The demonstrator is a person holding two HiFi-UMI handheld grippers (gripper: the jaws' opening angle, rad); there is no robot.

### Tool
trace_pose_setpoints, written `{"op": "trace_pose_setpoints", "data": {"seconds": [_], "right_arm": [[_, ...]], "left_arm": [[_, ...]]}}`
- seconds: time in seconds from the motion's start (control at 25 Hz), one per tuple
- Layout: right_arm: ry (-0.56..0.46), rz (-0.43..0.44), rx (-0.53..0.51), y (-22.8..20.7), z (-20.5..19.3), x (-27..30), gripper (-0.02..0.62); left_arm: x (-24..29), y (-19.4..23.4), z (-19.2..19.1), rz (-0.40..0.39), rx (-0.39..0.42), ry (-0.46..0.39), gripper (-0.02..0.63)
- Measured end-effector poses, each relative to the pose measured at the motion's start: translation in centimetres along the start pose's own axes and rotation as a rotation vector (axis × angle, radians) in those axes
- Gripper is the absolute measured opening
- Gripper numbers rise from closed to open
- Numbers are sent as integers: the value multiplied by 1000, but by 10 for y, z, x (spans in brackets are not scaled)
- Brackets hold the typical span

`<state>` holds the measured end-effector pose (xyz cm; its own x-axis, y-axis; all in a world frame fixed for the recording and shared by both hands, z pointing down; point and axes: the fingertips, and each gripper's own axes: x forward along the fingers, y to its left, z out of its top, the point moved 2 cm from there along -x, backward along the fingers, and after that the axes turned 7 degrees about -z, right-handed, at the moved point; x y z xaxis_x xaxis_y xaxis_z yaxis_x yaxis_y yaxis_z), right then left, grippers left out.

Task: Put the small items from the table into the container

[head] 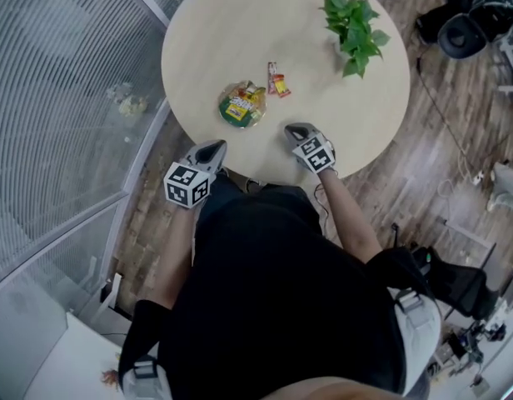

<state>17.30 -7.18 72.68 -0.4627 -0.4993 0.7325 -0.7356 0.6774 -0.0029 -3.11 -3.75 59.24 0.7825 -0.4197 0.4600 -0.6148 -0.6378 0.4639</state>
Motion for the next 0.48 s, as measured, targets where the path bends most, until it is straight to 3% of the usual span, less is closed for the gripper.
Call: {"op": "trace_pose_setpoints", "data": {"seconds": [0.48], "right_arm": [[-13, -51, -3, -53, 40, 39, 23]], "left_arm": [[2, 17, -6, 22, -75, 16, 0]]}}
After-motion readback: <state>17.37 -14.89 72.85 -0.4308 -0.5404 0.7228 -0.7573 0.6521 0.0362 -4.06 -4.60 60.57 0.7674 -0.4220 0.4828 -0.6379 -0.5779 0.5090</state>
